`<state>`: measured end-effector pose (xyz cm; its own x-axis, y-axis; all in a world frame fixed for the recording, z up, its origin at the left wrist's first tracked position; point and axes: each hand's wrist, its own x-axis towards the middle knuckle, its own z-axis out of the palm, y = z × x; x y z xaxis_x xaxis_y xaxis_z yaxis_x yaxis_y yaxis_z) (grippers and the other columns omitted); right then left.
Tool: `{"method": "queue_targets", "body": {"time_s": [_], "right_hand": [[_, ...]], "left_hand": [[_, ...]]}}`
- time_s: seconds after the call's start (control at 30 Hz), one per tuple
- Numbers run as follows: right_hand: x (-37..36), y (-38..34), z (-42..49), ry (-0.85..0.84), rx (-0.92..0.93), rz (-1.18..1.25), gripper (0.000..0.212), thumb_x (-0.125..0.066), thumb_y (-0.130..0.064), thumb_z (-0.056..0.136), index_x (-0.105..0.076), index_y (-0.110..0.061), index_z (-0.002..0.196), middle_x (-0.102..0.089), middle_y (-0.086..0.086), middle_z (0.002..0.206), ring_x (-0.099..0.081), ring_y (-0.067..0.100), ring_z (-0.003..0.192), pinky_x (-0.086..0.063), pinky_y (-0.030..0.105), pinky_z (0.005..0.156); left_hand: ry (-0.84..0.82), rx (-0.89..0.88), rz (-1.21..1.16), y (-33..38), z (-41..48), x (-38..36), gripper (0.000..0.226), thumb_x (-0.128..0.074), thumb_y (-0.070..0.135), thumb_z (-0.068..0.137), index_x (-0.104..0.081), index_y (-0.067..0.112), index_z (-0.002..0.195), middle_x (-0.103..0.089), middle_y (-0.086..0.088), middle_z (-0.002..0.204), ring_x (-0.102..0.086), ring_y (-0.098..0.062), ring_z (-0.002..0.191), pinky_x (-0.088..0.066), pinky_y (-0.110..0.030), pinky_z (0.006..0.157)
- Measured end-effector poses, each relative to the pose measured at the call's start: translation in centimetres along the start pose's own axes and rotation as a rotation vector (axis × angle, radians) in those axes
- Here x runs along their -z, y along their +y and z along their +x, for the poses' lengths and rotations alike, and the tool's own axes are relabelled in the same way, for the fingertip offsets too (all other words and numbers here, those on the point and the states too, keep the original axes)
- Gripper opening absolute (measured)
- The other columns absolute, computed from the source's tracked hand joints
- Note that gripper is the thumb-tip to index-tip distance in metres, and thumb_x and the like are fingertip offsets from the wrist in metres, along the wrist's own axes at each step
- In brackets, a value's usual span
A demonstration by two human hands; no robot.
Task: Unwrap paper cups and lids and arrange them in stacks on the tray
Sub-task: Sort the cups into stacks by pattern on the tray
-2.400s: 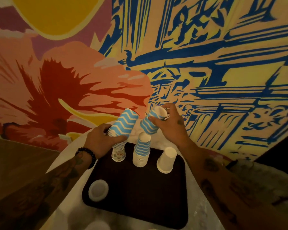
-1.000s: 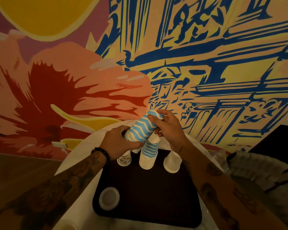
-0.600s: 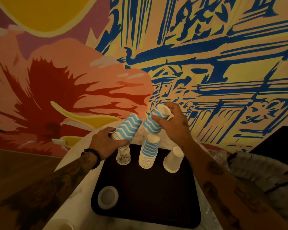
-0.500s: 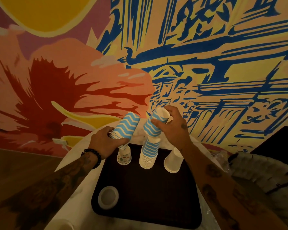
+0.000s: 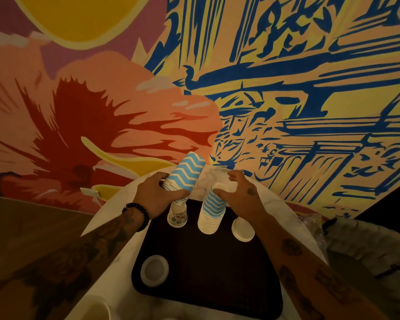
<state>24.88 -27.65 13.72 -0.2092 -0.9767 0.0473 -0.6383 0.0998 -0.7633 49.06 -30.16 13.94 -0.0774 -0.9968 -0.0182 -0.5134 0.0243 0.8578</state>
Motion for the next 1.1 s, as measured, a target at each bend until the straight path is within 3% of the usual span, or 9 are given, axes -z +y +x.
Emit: {"method": "queue_targets", "body": {"time_s": [0.13, 0.23, 0.3, 0.37, 0.53, 0.63, 0.77, 0.93, 1.1], "right_hand": [[1.0, -2.2, 0.2, 0.155, 0.050, 0.107, 0.035, -0.068, -0.037, 0.094, -0.058, -0.022, 0.123, -0.063, -0.005, 0.118, -0.059, 0.014, 0.113, -0.046, 0.027, 0.090], [1.4, -4.1, 0.2, 0.080, 0.009, 0.235, 0.039, -0.066, -0.047, 0.093, -0.058, -0.023, 0.123, -0.066, -0.007, 0.112, -0.064, 0.013, 0.092, -0.053, 0.022, 0.068], [1.3, -4.8, 0.3, 0.003, -0.042, 0.280, 0.047, -0.066, -0.054, 0.090, -0.055, -0.024, 0.125, -0.065, -0.005, 0.111, -0.067, 0.015, 0.078, -0.048, 0.018, 0.053], [1.0, -4.8, 0.4, -0.013, -0.062, 0.291, 0.052, -0.069, -0.058, 0.087, -0.055, -0.024, 0.124, -0.067, 0.001, 0.109, -0.068, 0.014, 0.066, -0.047, 0.024, 0.052], [1.0, -4.6, 0.4, 0.014, -0.063, 0.356, 0.041, -0.075, -0.049, 0.086, -0.059, -0.022, 0.112, -0.069, 0.006, 0.089, -0.061, 0.011, 0.055, -0.049, 0.030, 0.055], [1.1, -4.6, 0.4, 0.019, -0.058, 0.349, 0.039, -0.074, -0.050, 0.086, -0.058, -0.023, 0.110, -0.068, 0.005, 0.087, -0.061, 0.013, 0.056, -0.050, 0.032, 0.057], [1.2, -5.0, 0.8, 0.029, -0.051, 0.344, 0.038, -0.073, -0.050, 0.087, -0.058, -0.023, 0.110, -0.068, 0.009, 0.093, -0.060, 0.013, 0.056, -0.051, 0.032, 0.056], [2.6, -5.2, 2.0, 0.178, -0.045, 0.430, 0.037, -0.075, -0.047, 0.085, -0.059, -0.022, 0.108, -0.068, 0.006, 0.102, -0.061, 0.012, 0.069, -0.045, 0.020, 0.051], [4.8, -4.8, 3.0, 0.352, 0.013, 0.361, 0.043, -0.076, -0.059, 0.077, -0.060, -0.029, 0.102, -0.066, -0.002, 0.102, -0.068, 0.017, 0.092, -0.060, 0.042, 0.076]], "left_hand": [[-0.019, -0.047, 0.018, 0.4, -0.3, -0.4, 0.062, -0.088, 0.045, 0.066, -0.060, 0.022, 0.116, -0.068, 0.005, 0.103, -0.062, -0.002, 0.083, -0.046, -0.020, 0.070], [-0.031, -0.113, 0.029, 0.8, -0.7, -1.0, 0.066, -0.089, 0.046, 0.065, -0.062, 0.019, 0.119, -0.069, 0.006, 0.103, -0.064, -0.004, 0.085, -0.051, -0.023, 0.076], [-0.052, -0.174, 0.027, 1.1, -1.0, -1.3, 0.067, -0.089, 0.046, 0.063, -0.062, 0.020, 0.119, -0.069, 0.008, 0.102, -0.064, -0.002, 0.086, -0.050, -0.018, 0.075], [-0.084, -0.227, 0.023, 1.4, -1.2, -1.6, 0.066, -0.090, 0.046, 0.063, -0.062, 0.021, 0.118, -0.069, 0.009, 0.103, -0.064, 0.000, 0.087, -0.048, -0.013, 0.073], [-0.130, -0.268, 0.012, 1.5, -1.2, -1.7, 0.068, -0.091, 0.046, 0.061, -0.064, 0.022, 0.119, -0.071, 0.011, 0.105, -0.065, -0.002, 0.092, -0.051, -0.018, 0.079], [-0.147, -0.280, 0.008, 1.5, -0.9, -1.6, 0.067, -0.091, 0.046, 0.061, -0.066, 0.023, 0.118, -0.071, 0.012, 0.105, -0.066, 0.000, 0.092, -0.053, -0.019, 0.081], [-0.167, -0.267, -0.005, 1.7, -0.4, -1.0, 0.059, -0.090, 0.047, 0.060, -0.068, 0.028, 0.111, -0.071, 0.017, 0.098, -0.064, 0.008, 0.086, -0.047, -0.007, 0.071], [-0.147, -0.217, 0.023, 0.7, 0.4, -0.4, 0.059, -0.090, 0.048, 0.060, -0.067, 0.028, 0.110, -0.070, 0.015, 0.099, -0.064, 0.005, 0.088, -0.048, -0.012, 0.072], [-0.073, -0.070, -0.010, -1.2, 1.5, 0.2, 0.072, -0.087, 0.063, 0.050, -0.070, 0.022, 0.107, -0.073, 0.008, 0.097, -0.068, -0.008, 0.085, -0.057, -0.030, 0.078]]}}
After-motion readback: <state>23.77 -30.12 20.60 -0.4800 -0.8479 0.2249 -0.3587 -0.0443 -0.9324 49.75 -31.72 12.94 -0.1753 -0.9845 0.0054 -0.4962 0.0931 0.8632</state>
